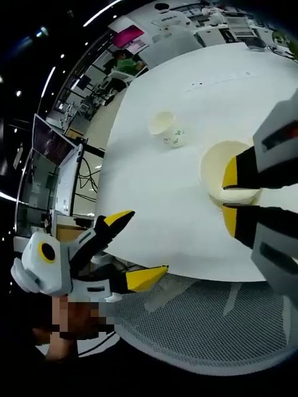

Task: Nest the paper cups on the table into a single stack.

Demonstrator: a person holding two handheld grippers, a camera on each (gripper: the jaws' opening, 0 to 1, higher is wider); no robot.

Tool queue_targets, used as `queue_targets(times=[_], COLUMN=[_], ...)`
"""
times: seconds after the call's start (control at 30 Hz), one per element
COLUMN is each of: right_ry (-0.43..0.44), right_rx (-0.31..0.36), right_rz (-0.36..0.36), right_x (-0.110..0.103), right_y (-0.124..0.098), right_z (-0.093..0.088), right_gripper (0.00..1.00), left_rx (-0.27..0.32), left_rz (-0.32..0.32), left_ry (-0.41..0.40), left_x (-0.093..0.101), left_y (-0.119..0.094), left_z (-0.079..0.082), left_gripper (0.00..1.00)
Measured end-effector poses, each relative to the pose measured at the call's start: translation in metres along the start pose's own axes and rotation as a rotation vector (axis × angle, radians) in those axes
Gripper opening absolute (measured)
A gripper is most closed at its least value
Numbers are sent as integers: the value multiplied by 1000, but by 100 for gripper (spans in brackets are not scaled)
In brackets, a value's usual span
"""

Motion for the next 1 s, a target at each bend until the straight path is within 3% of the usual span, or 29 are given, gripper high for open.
queue_targets(times=[0.43, 0.6, 0.73, 1.0], right_ry=[-28, 44, 80, 148], right_rx=[81, 150, 164, 201], right_rz=[9, -1, -13, -28], right_x=[4, 21, 37, 74], right_y=[-16, -23, -22, -8], right_z=[17, 27, 32, 49], right_gripper=[26, 34, 42, 46], left_rx=[2, 2, 2, 16], left_rz=[-3, -4, -4, 3], left_ry=[0, 0, 0, -2], left_x=[0, 1, 1, -8], left_y=[2, 3, 3, 3], left_z=[2, 2, 3, 9], left_gripper=[63, 63, 64, 65])
Point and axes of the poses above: the point that each gripper's makers call its tool centre point, and the gripper's own axes: y roughly forward along the fingers, x roughly to its right, z roughly out of its top, the point moved 5 cm from there along -y, roughly backward along the fingers, and after that the axes turned 6 degrees about -x, right-handed, at the moved point
